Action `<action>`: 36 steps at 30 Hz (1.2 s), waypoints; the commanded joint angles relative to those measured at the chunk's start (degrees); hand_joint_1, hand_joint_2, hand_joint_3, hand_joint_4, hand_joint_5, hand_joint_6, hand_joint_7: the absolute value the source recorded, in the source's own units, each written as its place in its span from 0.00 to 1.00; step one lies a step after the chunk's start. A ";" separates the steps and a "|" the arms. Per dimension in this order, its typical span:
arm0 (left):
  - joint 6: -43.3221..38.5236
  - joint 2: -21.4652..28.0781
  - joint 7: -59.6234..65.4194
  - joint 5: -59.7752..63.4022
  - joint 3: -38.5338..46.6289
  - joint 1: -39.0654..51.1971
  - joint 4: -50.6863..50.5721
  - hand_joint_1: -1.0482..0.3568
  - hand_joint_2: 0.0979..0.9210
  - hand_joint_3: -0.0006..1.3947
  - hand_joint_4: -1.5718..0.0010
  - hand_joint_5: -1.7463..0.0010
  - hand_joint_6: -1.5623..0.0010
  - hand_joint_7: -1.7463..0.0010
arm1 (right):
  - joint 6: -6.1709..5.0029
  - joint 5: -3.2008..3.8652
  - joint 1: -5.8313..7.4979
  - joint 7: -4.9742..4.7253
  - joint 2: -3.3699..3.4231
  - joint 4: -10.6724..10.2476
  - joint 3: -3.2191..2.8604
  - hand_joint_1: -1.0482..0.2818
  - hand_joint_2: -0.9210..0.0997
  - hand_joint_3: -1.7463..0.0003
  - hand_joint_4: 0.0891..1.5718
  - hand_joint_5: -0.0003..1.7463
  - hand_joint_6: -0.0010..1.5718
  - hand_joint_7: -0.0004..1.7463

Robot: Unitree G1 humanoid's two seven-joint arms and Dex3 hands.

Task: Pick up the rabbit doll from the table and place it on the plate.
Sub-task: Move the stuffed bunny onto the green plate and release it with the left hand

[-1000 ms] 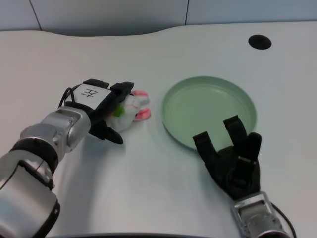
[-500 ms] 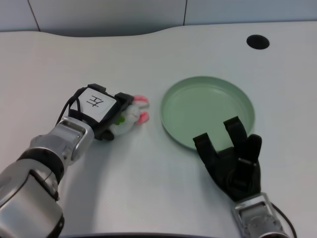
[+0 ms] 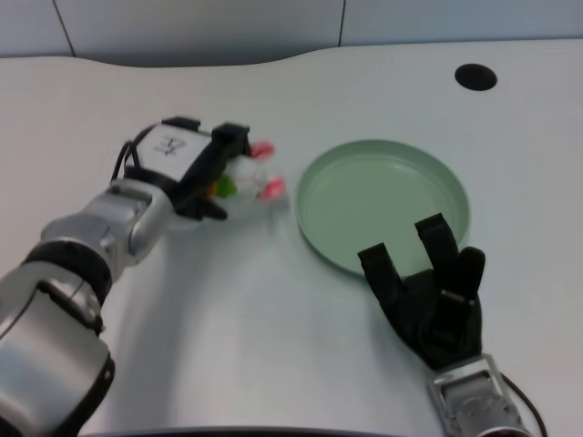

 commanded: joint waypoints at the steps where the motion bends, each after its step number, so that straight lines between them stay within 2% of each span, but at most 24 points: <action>1: -1.25 0.20 0.61 -0.47 0.71 -2.05 -0.45 0.61 0.98 0.00 0.63 0.27 0.49 0.62 | 0.12 0.13 1.74 0.13 0.93 1.93 -0.25 0.42 0.00 0.98 0.56 1.00 0.45 1.00; 3: -3.11 0.17 1.34 -0.68 1.06 -2.46 -0.63 0.60 0.98 0.00 0.61 0.33 0.45 0.70 | -0.11 -0.12 1.55 0.13 0.88 2.13 -0.03 0.42 0.00 0.98 0.56 1.00 0.45 1.00; 5: -5.43 0.15 2.23 -0.90 1.50 -2.91 -0.83 0.61 0.97 0.00 0.52 0.51 0.37 0.83 | -0.37 -0.44 1.34 0.11 0.85 2.34 0.22 0.42 0.00 0.99 0.56 1.00 0.45 1.00; 7: -6.64 -0.65 2.93 -0.84 1.72 -3.41 -0.98 0.61 0.97 0.00 0.49 0.55 0.35 0.87 | -0.37 -0.65 1.18 -0.07 0.92 2.55 0.30 0.42 0.00 0.99 0.56 1.00 0.45 1.00; 8: -7.15 -1.25 3.32 -0.80 1.78 -3.72 -1.08 0.60 0.99 0.01 0.54 0.39 0.33 0.85 | -0.33 -0.73 1.10 -0.21 0.97 2.66 0.34 0.42 0.01 0.99 0.56 1.00 0.46 1.00; 9: -7.51 -1.65 3.60 -0.75 1.83 -3.93 -1.13 0.59 0.99 0.02 0.56 0.31 0.33 0.85 | -0.31 -0.78 1.04 -0.30 1.00 2.75 0.36 0.43 0.01 0.99 0.56 1.00 0.46 1.00; 11: -9.11 -3.18 3.46 -1.25 2.22 -4.32 -1.34 0.60 0.98 0.01 0.58 0.25 0.33 0.84 | 0.12 -0.35 1.02 0.12 1.40 2.93 0.12 0.44 0.01 0.99 0.56 1.00 0.46 1.00; 14: -11.43 -6.33 4.98 -1.12 1.95 -4.27 -1.57 0.61 0.95 0.00 0.57 0.24 0.33 0.84 | -0.34 -0.31 1.15 0.48 2.08 3.03 0.17 0.44 0.00 0.99 0.55 1.00 0.46 1.00; 17: -13.12 -9.63 5.23 -1.46 2.02 -3.64 -1.56 0.60 0.98 0.01 0.57 0.26 0.34 0.82 | -0.99 -0.05 1.44 0.85 2.67 3.02 -0.01 0.44 0.00 0.99 0.55 1.00 0.46 1.00; 19: -13.77 -11.06 5.66 -1.09 1.70 -3.21 -1.48 0.60 0.98 0.00 0.57 0.25 0.35 0.81 | -1.12 0.13 1.73 0.66 2.92 2.84 -0.10 0.44 0.00 0.99 0.55 1.00 0.46 1.00; 20: -14.19 -11.78 6.02 -0.82 1.43 -2.95 -1.45 0.60 0.98 0.00 0.59 0.17 0.37 0.73 | -1.12 0.25 1.91 0.46 3.05 2.70 -0.16 0.44 0.00 0.99 0.55 1.00 0.46 1.00; 22: -14.17 -13.26 8.20 0.81 -0.16 -2.37 -1.29 0.60 0.96 0.00 0.60 0.11 0.47 0.54 | -1.20 0.69 2.29 1.67 3.23 2.62 -0.33 0.45 0.00 0.98 0.55 1.00 0.47 1.00; 23: -14.02 -13.54 8.92 1.29 -0.63 -2.25 -1.19 0.61 0.96 0.00 0.60 0.11 0.49 0.50 | -1.28 0.87 2.36 2.26 3.27 2.67 -0.39 0.46 0.00 0.97 0.55 1.00 0.47 1.00; 24: -13.94 -13.70 9.40 1.56 -0.94 -2.20 -1.10 0.61 0.96 0.00 0.60 0.10 0.50 0.49 | -1.35 0.99 2.39 2.63 3.29 2.73 -0.42 0.46 0.00 0.97 0.55 1.00 0.47 1.00; 27: -11.85 -14.72 9.93 2.63 -2.18 -1.81 -0.65 0.57 0.97 0.00 0.62 0.10 0.53 0.48 | -2.12 1.17 3.02 2.19 3.53 2.37 -0.44 0.45 0.01 0.97 0.55 1.00 0.47 1.00; 28: -10.15 -14.93 8.32 2.93 -2.56 -1.89 -0.41 0.56 0.97 0.01 0.62 0.11 0.54 0.49 | -2.26 1.32 3.19 2.31 3.53 2.30 -0.47 0.45 0.01 0.97 0.55 1.00 0.47 1.00; 29: -8.19 -15.03 5.28 2.87 -2.72 -2.12 -0.14 0.49 0.98 0.00 0.73 0.26 0.61 0.57 | -2.44 1.52 3.37 2.50 3.53 2.23 -0.55 0.45 0.01 0.97 0.55 1.00 0.47 1.00; 30: -5.78 -15.17 2.65 3.03 -3.07 -2.32 0.08 0.33 0.99 0.03 0.89 0.50 0.78 0.71 | -2.62 1.69 3.58 2.49 3.52 2.12 -0.60 0.45 0.01 0.97 0.55 1.00 0.47 1.00; 31: -3.72 -15.23 0.40 3.26 -3.54 -2.48 0.18 0.24 1.00 0.06 0.94 0.70 0.87 0.80 | -2.71 1.91 3.75 2.56 3.51 2.04 -0.67 0.45 0.01 0.97 0.55 1.00 0.47 1.00; 32: -2.51 -15.25 -0.85 3.40 -3.81 -2.55 0.14 0.17 1.00 0.11 0.97 0.85 0.93 0.87 | -2.76 2.07 3.85 2.58 3.50 1.98 -0.69 0.45 0.01 0.97 0.56 1.00 0.48 1.00; 33: -1.84 -15.25 -1.45 3.49 -3.97 -2.55 0.00 0.13 1.00 0.14 0.99 0.94 0.97 0.92 | -2.78 2.18 3.90 2.59 3.49 1.95 -0.66 0.45 0.01 0.97 0.56 1.00 0.48 1.00; 36: 0.18 -14.93 -3.11 3.63 -4.37 -2.40 -0.15 0.04 1.00 0.33 1.00 0.99 1.00 0.99 | -1.79 2.68 3.97 2.27 3.37 1.92 -0.78 0.45 0.01 0.98 0.56 1.00 0.48 1.00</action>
